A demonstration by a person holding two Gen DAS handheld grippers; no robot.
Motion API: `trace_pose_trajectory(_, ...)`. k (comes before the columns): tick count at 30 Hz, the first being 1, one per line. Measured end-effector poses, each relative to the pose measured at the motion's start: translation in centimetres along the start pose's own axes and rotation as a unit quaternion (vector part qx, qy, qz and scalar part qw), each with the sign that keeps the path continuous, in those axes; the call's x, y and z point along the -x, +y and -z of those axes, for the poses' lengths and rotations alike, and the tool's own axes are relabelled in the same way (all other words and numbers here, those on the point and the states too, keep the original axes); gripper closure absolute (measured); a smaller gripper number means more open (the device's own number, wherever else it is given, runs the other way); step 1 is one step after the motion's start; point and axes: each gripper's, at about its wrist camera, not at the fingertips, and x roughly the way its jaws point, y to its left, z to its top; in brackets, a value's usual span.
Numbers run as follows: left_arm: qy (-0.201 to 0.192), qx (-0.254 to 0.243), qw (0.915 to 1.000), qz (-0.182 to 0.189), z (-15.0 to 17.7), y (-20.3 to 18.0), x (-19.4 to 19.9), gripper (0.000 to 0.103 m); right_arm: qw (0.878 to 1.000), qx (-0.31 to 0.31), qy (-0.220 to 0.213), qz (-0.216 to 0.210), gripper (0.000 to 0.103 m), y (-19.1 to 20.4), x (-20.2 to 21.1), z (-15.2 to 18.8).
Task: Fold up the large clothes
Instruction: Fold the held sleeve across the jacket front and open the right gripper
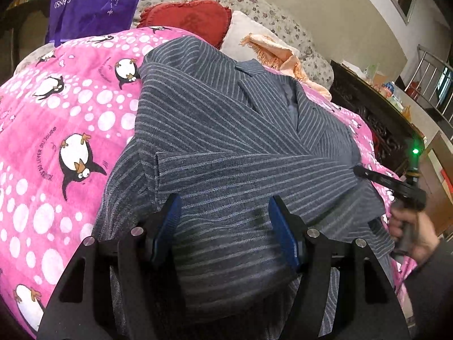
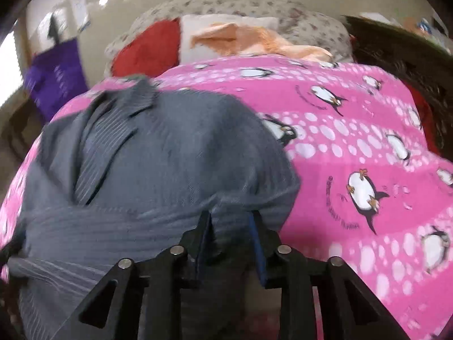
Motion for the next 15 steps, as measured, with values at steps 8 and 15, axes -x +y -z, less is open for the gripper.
trace_pose_trajectory(8,0.002,-0.002,1.0,-0.004,0.0,-0.1,-0.3,0.039,0.998,-0.046,-0.036,0.016,0.044,-2.9,-1.3,-0.3)
trace_pose_trajectory(15,0.002,0.004,1.0,-0.002,-0.2,0.2,-0.4,0.038,0.995,0.007,-0.096,0.009,0.055,1.0,7.1,-1.6)
